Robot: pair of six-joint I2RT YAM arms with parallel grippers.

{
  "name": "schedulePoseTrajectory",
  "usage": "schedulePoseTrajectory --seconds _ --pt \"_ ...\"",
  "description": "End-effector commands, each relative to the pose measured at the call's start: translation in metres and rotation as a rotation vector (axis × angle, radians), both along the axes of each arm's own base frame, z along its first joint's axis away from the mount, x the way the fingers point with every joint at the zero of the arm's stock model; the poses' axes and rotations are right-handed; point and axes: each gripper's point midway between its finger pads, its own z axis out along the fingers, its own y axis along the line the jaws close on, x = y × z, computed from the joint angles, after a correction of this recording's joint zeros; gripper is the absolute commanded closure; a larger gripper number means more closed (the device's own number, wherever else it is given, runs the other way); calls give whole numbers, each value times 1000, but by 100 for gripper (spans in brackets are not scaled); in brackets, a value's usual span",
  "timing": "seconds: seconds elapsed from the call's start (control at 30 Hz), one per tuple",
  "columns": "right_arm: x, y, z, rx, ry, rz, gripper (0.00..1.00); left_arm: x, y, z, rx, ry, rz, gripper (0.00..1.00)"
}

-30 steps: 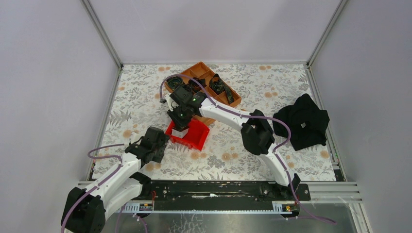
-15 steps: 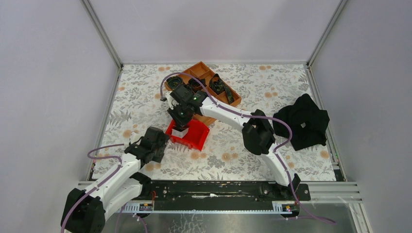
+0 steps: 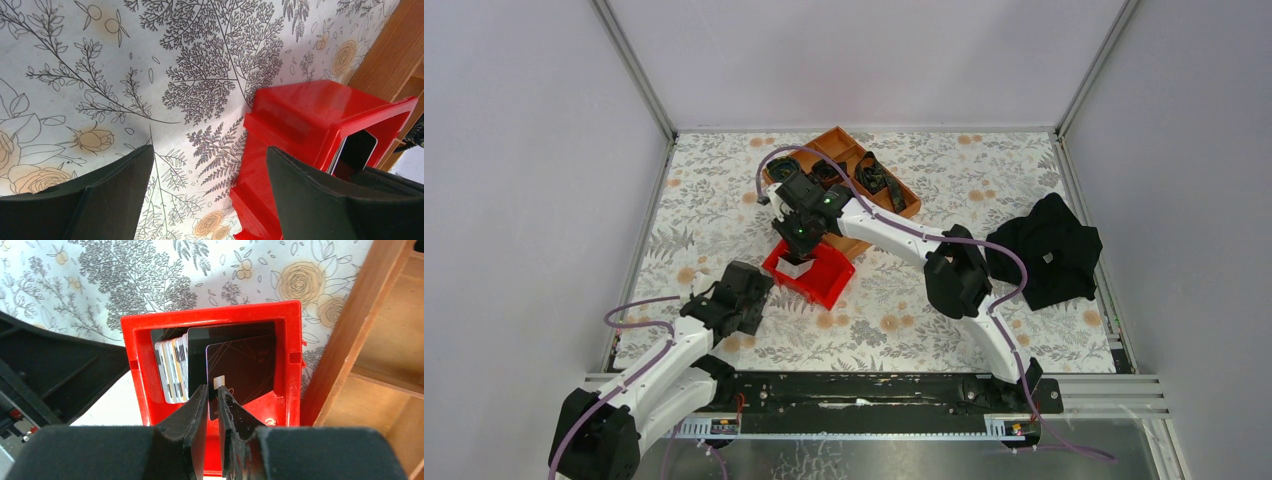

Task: Put the credit cards into the card holder
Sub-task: Pick up the credit card from the storage box.

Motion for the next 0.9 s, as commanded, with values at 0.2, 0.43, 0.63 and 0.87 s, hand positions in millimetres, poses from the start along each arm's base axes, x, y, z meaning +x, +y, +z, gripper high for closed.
schedulePoseTrajectory --seconds 0.2,0.43,0.63,0.87 --pt "35 -15 43 -15 -198 -68 80 6 -1 3 -21 -29 16 10" --pt "45 -23 41 -56 -244 -97 80 7 -2 3 -18 -26 14 10" --pt "44 -22 30 -68 -231 -90 81 8 -2 2 -17 -23 13 10" --pt "41 -20 13 -76 -202 -80 86 7 -1 2 -12 -28 13 10"
